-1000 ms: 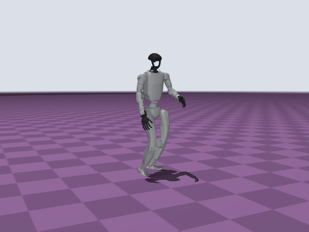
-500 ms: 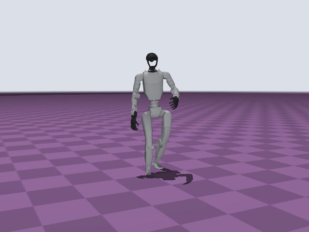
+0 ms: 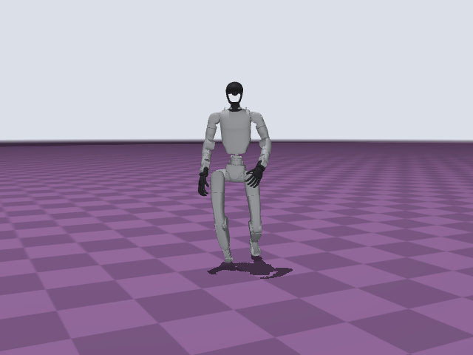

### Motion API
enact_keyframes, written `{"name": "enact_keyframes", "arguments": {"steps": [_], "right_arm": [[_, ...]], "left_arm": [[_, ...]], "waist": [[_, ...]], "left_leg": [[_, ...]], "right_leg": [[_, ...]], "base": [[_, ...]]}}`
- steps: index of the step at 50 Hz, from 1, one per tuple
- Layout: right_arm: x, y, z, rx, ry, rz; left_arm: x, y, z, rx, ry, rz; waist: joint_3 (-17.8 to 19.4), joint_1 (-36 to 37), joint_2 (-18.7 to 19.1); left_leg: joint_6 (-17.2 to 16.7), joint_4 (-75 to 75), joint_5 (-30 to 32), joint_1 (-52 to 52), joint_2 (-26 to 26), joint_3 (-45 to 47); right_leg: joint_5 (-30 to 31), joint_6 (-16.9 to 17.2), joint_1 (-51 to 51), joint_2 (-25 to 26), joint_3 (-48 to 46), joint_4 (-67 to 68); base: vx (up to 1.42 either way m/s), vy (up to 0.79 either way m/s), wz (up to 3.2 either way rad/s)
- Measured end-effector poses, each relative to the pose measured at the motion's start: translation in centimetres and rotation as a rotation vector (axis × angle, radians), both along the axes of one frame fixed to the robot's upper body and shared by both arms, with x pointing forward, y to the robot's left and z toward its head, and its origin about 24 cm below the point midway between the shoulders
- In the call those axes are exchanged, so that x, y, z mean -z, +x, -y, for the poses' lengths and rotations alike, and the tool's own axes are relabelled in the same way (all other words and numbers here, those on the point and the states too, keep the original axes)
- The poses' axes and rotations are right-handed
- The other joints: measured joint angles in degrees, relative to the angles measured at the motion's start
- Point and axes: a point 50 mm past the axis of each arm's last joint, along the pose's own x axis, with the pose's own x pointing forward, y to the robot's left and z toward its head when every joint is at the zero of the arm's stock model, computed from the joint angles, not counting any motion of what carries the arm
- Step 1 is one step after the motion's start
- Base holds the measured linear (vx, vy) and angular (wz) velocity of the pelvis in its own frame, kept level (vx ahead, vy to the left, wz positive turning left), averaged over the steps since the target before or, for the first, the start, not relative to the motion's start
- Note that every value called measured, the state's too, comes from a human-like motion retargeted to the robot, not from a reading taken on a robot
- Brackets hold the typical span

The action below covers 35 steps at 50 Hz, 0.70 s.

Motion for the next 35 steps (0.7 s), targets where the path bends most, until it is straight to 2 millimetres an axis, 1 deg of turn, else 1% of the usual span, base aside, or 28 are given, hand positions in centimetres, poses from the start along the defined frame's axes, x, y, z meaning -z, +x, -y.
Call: {"name": "enact_keyframes", "arguments": {"steps": [2, 3, 5, 7, 12, 16, 20, 22, 23, 26, 28, 30, 32, 33, 35], "right_arm": [[-0.3, 0.7, -0.3, -0.020, 0.002, 0.014], [-0.3, 0.7, -0.6, -0.031, 0.003, 0.014], [-0.6, 1.3, -1.0, -0.055, 0.006, 0.025], [-0.5, 1.4, -1.4, -0.080, 0.009, 0.024], [-0.8, 2.1, -2.3, -0.142, 0.018, 0.029], [-0.9, 2.3, -2.8, -0.182, 0.021, 0.025], [-0.9, 2.4, -3.1, -0.214, 0.020, 0.024], [-0.8, 2.2, -3.3, -0.226, 0.018, 0.020], [-0.9, 2.5, -3.4, -0.234, 0.017, 0.024], [-0.8, 2.3, -3.7, -0.248, 0.015, 0.024], [-1.0, 2.6, -3.8, -0.257, 0.013, 0.031], [-0.8, 2.3, -4.0, -0.262, 0.012, 0.027], [-0.6, 2.0, -4.0, -0.266, 0.009, 0.020], [-0.5, 1.8, -4.0, -0.266, 0.008, 0.014], [-0.2, 1.3, -4.0, -0.269, 0.004, 0.000]], "left_arm": [[1.0, -0.8, -0.5, -0.010, 0.032, -0.047], [1.6, -1.6, -0.7, -0.018, 0.042, -0.080], [2.5, -2.5, -1.3, -0.033, 0.073, -0.128], [3.7, -4.1, -1.8, -0.052, 0.091, -0.191], [5.6, -7.3, -3.1, -0.101, 0.130, -0.319], [6.7, -9.7, -3.7, -0.134, 0.142, -0.405], [7.4, -11.7, -4.0, -0.154, 0.148, -0.465], [7.8, -12.8, -3.8, -0.158, 0.144, -0.494], [7.9, -13.1, -3.8, -0.162, 0.143, -0.502], [8.3, -14.6, -3.3, -0.168, 0.131, -0.540], [8.5, -15.2, -3.2, -0.175, 0.126, -0.554], [8.7, -16.1, -2.9, -0.178, 0.120, -0.573], [8.7, -16.5, -2.7, -0.186, 0.118, -0.576], [8.7, -16.3, -2.8, -0.190, 0.119, -0.568], [8.4, -15.4, -3.1, -0.195, 0.131, -0.528]], "waist": [[-0.2, 1.1, -0.8], [0.1, 1.6, -0.6], [-0.1, 2.5, -1.9], [0.2, 3.4, -1.9], [-0.2, 5.0, -4.5], [-0.6, 5.7, -6.1], [-1.1, 5.7, -7.8], [-1.0, 5.6, -7.9], [-1.4, 5.4, -8.8], [-1.4, 5.1, -9.4], [-1.9, 5.0, -10.6], [-1.8, 4.8, -11.2], [-2.0, 4.7, -11.7], [-2.2, 4.6, -11.9], [-2.6, 4.5, -12.5]], "left_leg": [[0.9, 0.7, -0.5, -2.7, -0.5, -0.1], [1.2, 1.3, -1.1, -3.6, -0.2, -0.2], [2.0, 0.4, -1.3, -6.1, -1.6, 0.0], [2.1, 0.1, -1.7, -8.0, -1.9, -0.3], [2.6, -6.9, -0.9, -12.6, -6.4, 0.1], [2.3, -15.0, 0.8, -14.8, -10.1, 0.0], [1.9, -24.4, 3.7, -16.2, -14.1, -0.3], [1.6, -26.3, 4.3, -17.1, -15.1, -0.8], [1.7, -30.0, 5.7, -16.7, -16.7, -0.7], [1.6, -31.3, 6.3, -17.5, -18.1, -1.0], [2.2, -35.3, 7.8, -16.5, -20.0, -0.9], [2.5, -34.6, 8.0, -16.6, -20.8, -1.0], [2.9, -33.5, 8.0, -16.8, -21.7, -1.0], [3.2, -33.1, 8.1, -16.8, -22.1, -1.1], [3.6, -32.3, 8.1, -16.5, -23.0, -1.2]], "right_leg": [[0.0, -0.1, 1.3, 0.0, 0.8, -2.0], [-0.6, -0.2, 1.5, 0.3, 1.0, -1.0], [-0.8, -0.1, 2.5, -0.4, 1.9, -2.6], [-1.9, -0.2, 2.8, -0.2, 2.3, -0.9], [-3.1, 0.2, 4.1, -2.5, 3.7, -1.8], [-4.3, 0.6, 4.8, -4.4, 4.3, -1.6], [-5.5, 0.9, 5.3, -6.9, 4.4, -1.2], [-6.7, 0.9, 5.2, -7.5, 4.2, 0.8], [-6.8, 1.0, 5.4, -8.6, 4.4, 0.1], [-8.7, 1.0, 5.1, -9.7, 4.5, 3.2], [-9.0, 1.1, 5.6, -11.0, 5.0, 2.6], [-10.1, 1.2, 5.5, -11.9, 5.3, 4.8], [-11.2, 1.4, 5.5, -12.6, 5.9, 6.7], [-11.6, 1.5, 5.5, -12.9, 6.3, 7.5], [-12.1, 1.8, 5.7, -13.5, 7.0, 8.9]], "base": [[0.05, 0.00, -1.13], [0.05, 0.00, -1.16], [0.07, 0.01, -1.15], [0.07, 0.01, -1.19], [0.11, 0.03, -1.14], [0.13, 0.04, -1.05], [0.11, 0.05, -0.93], [0.08, 0.05, -0.87], [0.10, 0.05, -0.79], [0.06, 0.04, -0.78], [0.10, 0.05, -0.75], [0.07, 0.04, -0.69], [0.08, 0.04, -0.70], [0.10, 0.05, -0.70], [0.13, 0.06, -0.71]]}}
